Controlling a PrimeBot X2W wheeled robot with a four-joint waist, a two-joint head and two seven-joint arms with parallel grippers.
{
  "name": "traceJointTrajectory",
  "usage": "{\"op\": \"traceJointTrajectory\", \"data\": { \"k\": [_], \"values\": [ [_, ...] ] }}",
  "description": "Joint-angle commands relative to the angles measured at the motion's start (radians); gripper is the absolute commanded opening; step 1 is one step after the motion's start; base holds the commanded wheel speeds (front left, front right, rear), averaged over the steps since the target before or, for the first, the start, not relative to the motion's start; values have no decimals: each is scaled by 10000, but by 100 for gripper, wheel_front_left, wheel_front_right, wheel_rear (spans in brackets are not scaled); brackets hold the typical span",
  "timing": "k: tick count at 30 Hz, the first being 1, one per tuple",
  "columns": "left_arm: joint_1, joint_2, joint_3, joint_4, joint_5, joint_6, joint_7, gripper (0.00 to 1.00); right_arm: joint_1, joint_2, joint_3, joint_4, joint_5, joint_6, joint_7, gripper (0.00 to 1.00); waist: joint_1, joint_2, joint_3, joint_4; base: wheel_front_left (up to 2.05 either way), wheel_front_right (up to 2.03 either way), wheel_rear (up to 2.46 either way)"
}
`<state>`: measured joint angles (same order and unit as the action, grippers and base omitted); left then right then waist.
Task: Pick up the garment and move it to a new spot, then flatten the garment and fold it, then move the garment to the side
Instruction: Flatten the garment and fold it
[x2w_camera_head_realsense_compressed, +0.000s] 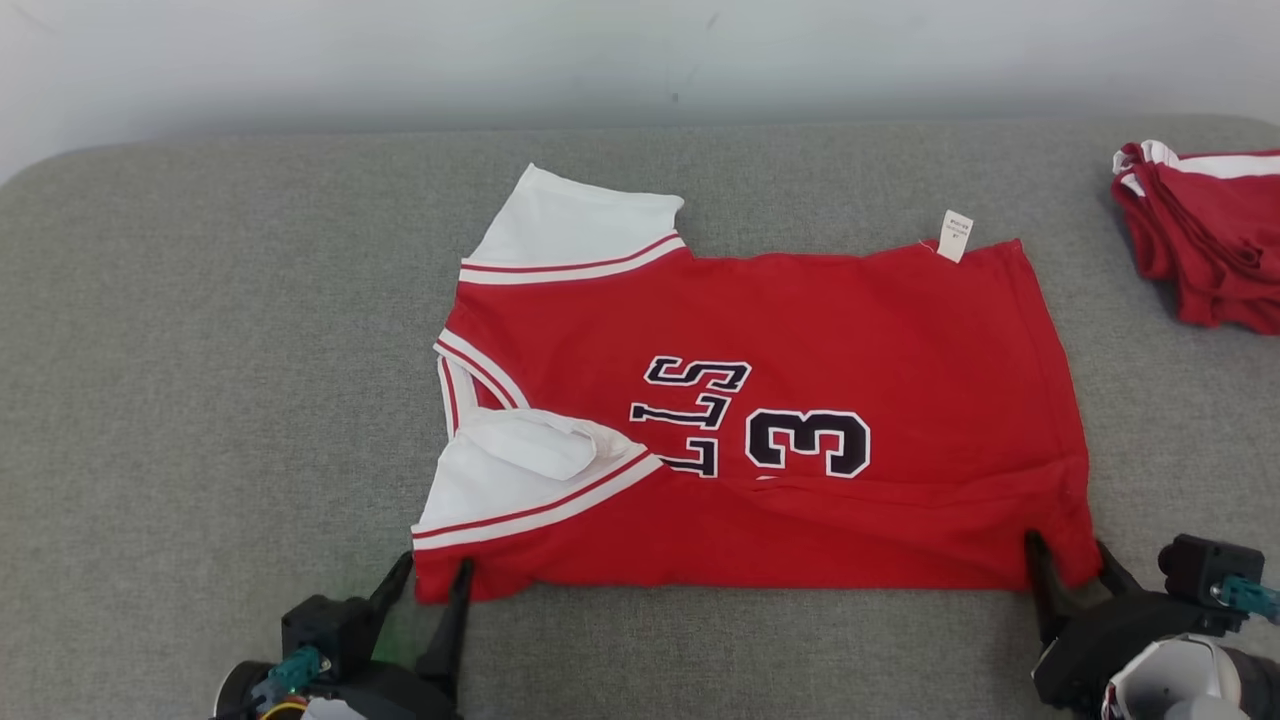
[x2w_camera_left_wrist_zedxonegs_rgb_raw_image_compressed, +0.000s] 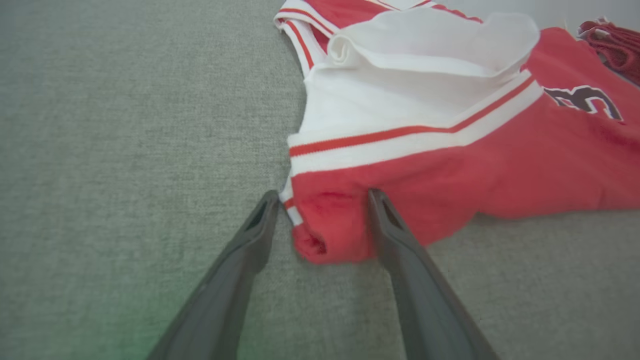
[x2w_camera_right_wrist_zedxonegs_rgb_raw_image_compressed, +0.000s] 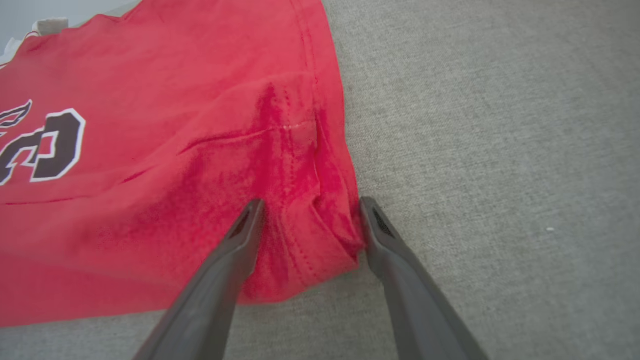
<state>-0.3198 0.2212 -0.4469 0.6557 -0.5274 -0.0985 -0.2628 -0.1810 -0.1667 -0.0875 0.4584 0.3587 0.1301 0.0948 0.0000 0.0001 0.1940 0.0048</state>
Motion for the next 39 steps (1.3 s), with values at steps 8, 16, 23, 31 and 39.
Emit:
{"op": "traceJointTrajectory", "data": {
  "k": [8, 16, 23, 31, 39],
  "values": [
    [-215, -121, 0, 534, -43, -123, -5, 0, -418, 47, 467, 601, 241, 3, -638, 0, 0, -1, -169, -15, 0, 0, 0],
    [633, 15, 517, -153, 106, 43, -22, 0, 109, -52, 823, 443, 847, 3, -1012, 0, 0, -1, -1096, 272, 0, 0, 0],
    [1698, -10, 678, -966, 186, 250, -23, 0, 1195, 33, 804, -323, 1200, 3, -889, 0, 0, -1, -1599, 593, 0, 0, 0],
    [2881, -130, 805, -1739, 47, 544, -24, 0, 2728, 132, 420, -1572, 1268, 3, -390, 0, 0, -1, -1771, 783, 0, 0, 0],
    [3480, -242, 583, -1922, 40, 590, 5, 46, 3781, 479, 15, -2494, 1013, 3, 206, 65, 0, -1, -1851, 885, 0, 0, 0]
  ]
}}
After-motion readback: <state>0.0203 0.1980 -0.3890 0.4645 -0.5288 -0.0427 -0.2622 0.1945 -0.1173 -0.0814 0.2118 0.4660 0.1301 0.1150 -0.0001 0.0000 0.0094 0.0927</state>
